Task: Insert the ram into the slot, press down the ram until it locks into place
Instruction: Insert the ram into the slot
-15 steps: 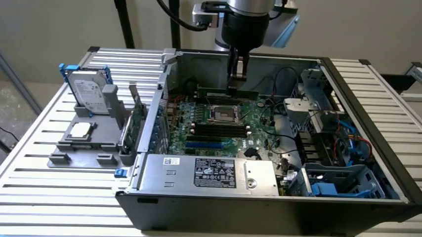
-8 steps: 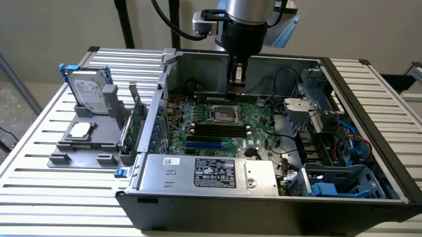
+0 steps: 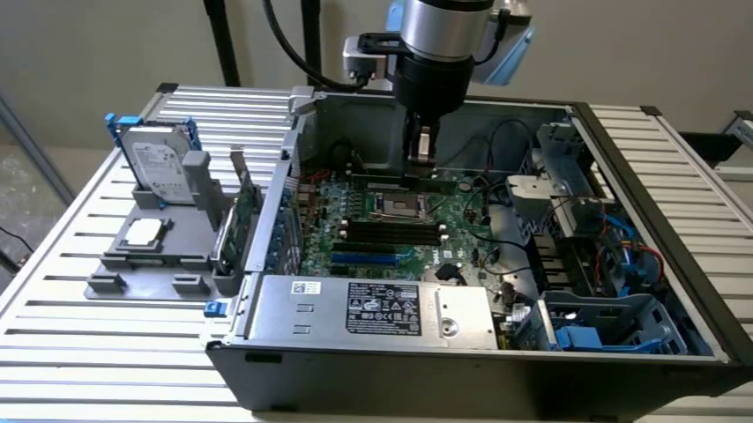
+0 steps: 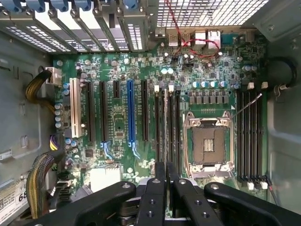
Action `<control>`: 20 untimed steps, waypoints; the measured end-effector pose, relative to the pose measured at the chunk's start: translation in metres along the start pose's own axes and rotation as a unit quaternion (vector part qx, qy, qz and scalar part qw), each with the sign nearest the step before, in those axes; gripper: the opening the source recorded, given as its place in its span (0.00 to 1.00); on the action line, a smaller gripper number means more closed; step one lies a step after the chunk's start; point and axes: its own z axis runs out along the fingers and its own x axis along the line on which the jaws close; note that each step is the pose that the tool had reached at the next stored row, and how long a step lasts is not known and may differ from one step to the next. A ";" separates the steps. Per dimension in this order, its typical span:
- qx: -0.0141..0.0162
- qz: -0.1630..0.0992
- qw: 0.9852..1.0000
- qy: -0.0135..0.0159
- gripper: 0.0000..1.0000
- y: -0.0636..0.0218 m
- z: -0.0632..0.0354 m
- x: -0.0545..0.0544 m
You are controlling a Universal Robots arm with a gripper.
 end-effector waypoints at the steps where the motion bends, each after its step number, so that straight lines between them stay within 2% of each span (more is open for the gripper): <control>1: 0.000 0.000 1.000 0.000 0.13 -0.0001 0.0019 0.000; 20: 0.000 -0.005 1.000 0.000 0.13 -0.0015 0.0363 0.006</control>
